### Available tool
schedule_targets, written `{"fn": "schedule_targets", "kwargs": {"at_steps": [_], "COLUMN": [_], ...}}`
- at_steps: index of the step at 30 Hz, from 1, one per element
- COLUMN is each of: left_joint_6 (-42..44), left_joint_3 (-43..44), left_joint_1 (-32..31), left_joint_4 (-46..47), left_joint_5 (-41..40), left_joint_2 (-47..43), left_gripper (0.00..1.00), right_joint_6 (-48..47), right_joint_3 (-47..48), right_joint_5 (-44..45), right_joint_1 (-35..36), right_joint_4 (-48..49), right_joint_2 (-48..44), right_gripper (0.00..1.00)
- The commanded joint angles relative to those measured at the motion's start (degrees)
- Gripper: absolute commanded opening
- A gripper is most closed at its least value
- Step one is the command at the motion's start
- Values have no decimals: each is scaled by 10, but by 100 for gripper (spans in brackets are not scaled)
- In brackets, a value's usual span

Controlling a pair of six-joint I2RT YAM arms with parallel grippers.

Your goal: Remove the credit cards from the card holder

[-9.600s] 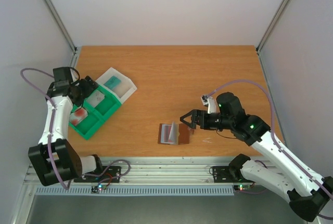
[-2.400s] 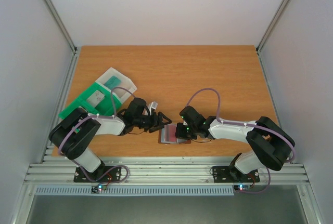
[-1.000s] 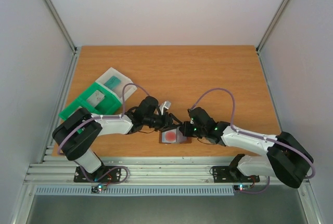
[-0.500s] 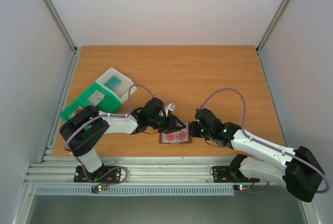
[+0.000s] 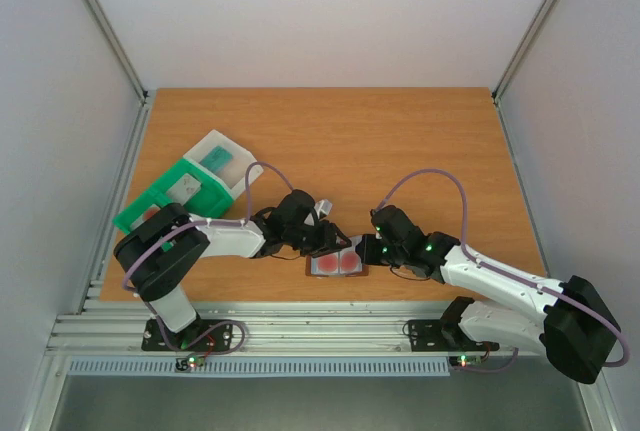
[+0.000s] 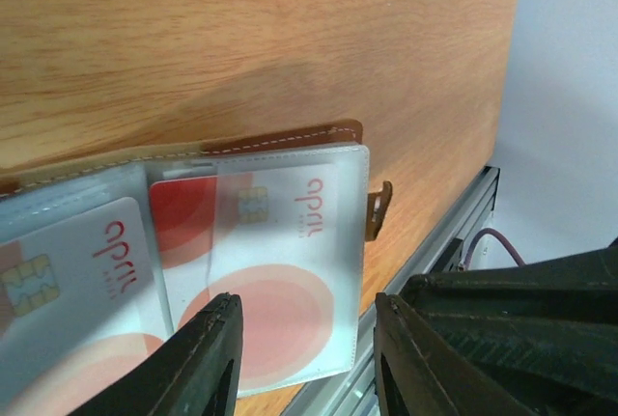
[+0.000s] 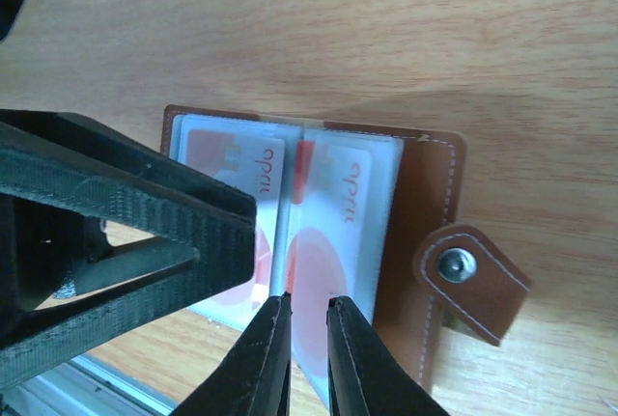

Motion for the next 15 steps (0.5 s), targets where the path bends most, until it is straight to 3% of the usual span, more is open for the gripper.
{"fn": "schedule_targets", "kwargs": {"at_steps": [1, 15], "left_joint_6": [5, 9], "left_joint_3": [-10, -18], "left_joint_1": [0, 8], "left_joint_4": [8, 7], "left_joint_5": [-22, -29], "left_joint_2": [13, 25], "left_gripper": [38, 36], "right_joint_6": [-2, -4], "right_joint_3": [19, 27], "right_joint_5": [-32, -11], "right_joint_1": [-2, -2], "right_joint_4": [29, 6], "right_joint_2": [17, 91], "right_gripper": [14, 13]}}
